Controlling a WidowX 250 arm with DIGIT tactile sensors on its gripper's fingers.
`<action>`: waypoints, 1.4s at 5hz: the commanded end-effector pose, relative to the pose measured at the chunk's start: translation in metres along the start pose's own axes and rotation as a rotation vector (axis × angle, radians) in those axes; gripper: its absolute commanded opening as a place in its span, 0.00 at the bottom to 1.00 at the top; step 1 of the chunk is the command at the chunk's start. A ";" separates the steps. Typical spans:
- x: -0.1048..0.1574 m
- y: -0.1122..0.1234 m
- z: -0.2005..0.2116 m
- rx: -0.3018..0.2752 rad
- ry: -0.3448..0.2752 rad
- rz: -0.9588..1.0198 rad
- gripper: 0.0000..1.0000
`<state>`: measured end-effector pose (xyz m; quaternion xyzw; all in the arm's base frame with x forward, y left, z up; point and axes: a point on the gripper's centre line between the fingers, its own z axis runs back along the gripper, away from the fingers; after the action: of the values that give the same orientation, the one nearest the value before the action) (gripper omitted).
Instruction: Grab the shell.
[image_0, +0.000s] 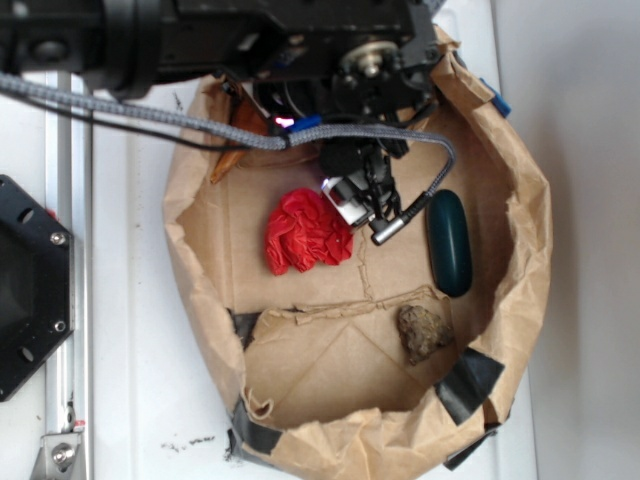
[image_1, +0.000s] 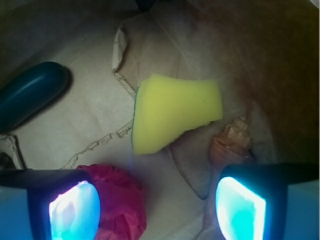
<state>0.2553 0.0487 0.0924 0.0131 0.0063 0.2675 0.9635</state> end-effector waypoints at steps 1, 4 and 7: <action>0.006 0.000 0.004 -0.004 -0.030 -0.008 1.00; 0.003 0.025 -0.009 0.120 0.022 0.136 1.00; 0.001 0.040 -0.015 0.139 0.045 0.215 1.00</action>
<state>0.2385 0.0729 0.0707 0.0733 0.0578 0.3459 0.9336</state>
